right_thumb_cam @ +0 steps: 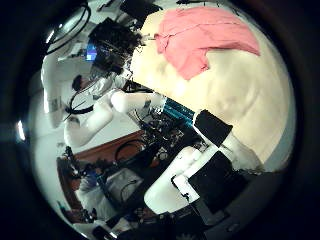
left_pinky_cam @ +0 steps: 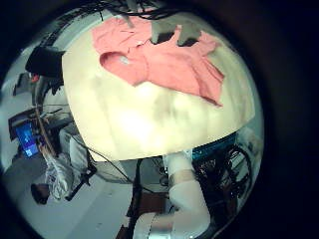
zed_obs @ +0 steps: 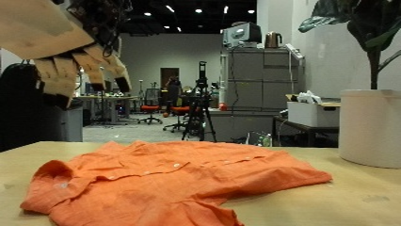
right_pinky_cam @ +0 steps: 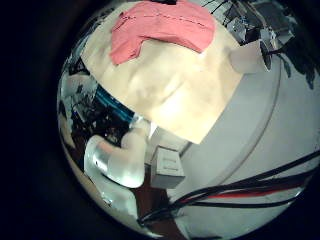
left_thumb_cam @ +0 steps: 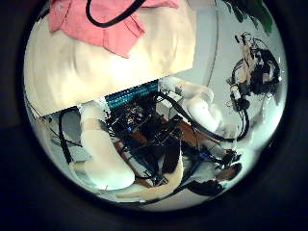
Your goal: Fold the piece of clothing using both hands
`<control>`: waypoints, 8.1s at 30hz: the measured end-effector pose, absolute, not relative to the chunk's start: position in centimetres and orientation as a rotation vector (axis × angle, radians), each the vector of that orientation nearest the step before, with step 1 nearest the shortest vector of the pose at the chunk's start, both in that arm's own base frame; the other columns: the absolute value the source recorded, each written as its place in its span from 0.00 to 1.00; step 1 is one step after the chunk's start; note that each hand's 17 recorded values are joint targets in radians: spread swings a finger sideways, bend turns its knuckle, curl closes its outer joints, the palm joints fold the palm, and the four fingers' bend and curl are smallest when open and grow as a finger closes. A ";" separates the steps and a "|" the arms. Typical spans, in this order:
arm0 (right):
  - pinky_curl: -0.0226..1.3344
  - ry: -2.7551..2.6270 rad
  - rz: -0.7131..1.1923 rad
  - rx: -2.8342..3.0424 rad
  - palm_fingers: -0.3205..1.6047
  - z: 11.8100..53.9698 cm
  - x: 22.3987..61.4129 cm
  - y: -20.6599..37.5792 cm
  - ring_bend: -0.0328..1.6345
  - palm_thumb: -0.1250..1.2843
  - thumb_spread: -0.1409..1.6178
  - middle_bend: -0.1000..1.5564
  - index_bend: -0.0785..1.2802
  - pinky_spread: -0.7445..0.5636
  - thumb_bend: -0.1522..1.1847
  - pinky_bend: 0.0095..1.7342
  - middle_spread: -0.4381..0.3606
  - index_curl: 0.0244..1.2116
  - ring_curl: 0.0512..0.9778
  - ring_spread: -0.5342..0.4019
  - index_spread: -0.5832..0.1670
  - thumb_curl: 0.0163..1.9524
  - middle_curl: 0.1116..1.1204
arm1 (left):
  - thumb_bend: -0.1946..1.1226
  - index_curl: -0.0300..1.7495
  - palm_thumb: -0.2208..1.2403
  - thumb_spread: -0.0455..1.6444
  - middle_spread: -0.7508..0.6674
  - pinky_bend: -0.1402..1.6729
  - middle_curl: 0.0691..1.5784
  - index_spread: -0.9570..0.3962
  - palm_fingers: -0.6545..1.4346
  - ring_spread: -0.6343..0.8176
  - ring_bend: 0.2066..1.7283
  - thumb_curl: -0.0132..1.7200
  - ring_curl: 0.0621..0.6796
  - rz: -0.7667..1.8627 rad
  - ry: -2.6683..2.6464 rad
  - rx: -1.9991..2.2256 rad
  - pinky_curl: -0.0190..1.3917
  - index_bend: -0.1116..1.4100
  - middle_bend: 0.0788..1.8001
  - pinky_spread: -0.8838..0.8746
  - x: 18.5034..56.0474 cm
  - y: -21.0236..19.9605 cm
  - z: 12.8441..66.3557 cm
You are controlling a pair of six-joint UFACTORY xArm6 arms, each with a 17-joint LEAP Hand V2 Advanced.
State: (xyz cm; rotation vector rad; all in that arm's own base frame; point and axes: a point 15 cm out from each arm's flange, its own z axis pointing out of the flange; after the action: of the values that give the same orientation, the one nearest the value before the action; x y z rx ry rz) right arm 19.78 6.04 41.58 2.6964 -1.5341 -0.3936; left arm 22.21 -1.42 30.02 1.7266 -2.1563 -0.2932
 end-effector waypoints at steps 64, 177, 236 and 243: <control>0.18 -1.630 -0.183 2.406 0.40 40.8 21.2 2.4 0.15 0.75 0.71 0.19 0.31 0.89 0.10 0.10 0.55 0.36 0.17 0.76 0.34 0.20 0.19 | 0.13 0.30 0.61 0.63 0.16 0.44 0.31 0.36 0.88 0.07 0.32 0.21 0.40 -0.347 -2.762 1.402 0.29 0.35 0.41 0.14 28.0 -9.4 14.5; 0.70 -1.497 0.008 2.543 0.72 35.8 40.9 7.7 0.81 0.89 0.73 0.80 0.71 0.36 0.15 0.67 0.39 0.85 0.74 0.34 0.32 0.42 0.71 | 0.14 0.54 0.59 0.74 0.14 0.36 0.33 0.16 0.85 0.03 0.39 0.20 0.62 -0.261 -2.391 1.626 0.35 0.33 0.53 0.05 32.8 6.6 36.9; 0.32 -1.567 -0.194 2.614 0.20 20.6 45.2 -3.9 0.27 0.55 0.76 0.30 0.27 0.80 0.10 0.20 0.48 0.37 0.24 0.68 0.30 0.16 0.28 | 0.14 0.20 0.27 0.85 0.71 0.27 0.18 0.72 0.31 0.75 0.21 0.11 0.34 0.049 -1.989 1.908 0.28 0.17 0.10 0.79 37.0 12.2 25.5; 0.30 -1.512 -0.269 2.598 0.21 16.2 43.9 -3.2 0.22 0.53 0.68 0.22 0.21 0.78 0.09 0.18 0.51 0.33 0.22 0.70 0.31 0.16 0.24 | 0.14 0.19 0.26 0.84 0.71 0.26 0.18 0.72 0.31 0.75 0.20 0.11 0.33 0.019 -2.017 1.879 0.26 0.17 0.10 0.79 35.3 10.6 25.1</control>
State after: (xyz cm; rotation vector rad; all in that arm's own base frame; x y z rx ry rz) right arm 43.90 -3.24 16.16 2.5977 -1.5116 -0.2686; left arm 35.33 10.59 25.14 1.8793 -2.0168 0.0191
